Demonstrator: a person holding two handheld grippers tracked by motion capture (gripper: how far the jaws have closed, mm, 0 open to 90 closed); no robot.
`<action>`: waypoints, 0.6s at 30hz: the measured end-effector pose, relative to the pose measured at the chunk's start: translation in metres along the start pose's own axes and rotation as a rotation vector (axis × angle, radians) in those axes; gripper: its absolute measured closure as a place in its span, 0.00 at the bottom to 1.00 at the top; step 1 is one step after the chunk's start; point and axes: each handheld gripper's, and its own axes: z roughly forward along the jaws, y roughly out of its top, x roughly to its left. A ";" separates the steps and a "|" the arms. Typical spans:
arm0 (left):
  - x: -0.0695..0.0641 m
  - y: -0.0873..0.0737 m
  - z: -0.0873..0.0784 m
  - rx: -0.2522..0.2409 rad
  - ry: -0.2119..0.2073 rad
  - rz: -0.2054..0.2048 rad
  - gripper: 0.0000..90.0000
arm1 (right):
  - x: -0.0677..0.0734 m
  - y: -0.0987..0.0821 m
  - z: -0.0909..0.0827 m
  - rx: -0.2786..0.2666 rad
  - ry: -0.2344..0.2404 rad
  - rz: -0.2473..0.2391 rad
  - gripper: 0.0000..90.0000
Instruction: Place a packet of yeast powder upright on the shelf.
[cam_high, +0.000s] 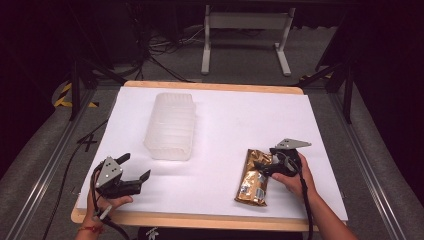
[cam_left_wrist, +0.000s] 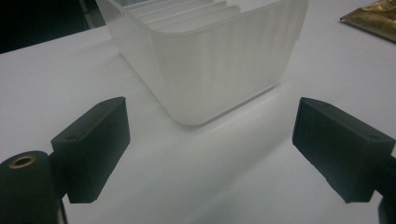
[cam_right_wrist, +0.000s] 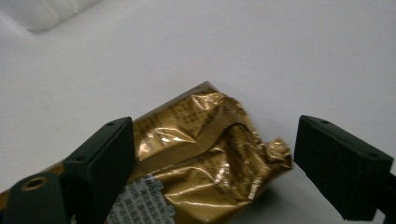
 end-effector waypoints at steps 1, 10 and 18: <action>0.001 0.000 0.000 0.000 0.000 -0.003 0.13 | -0.001 0.000 -0.002 -0.006 -0.008 -0.001 0.15; 0.002 -0.001 0.001 0.013 0.025 -0.002 0.15 | -0.011 -0.008 0.003 0.041 0.058 0.141 0.22; 0.004 -0.001 0.002 0.017 0.016 -0.025 0.16 | -0.016 -0.003 0.011 0.057 0.196 0.179 0.45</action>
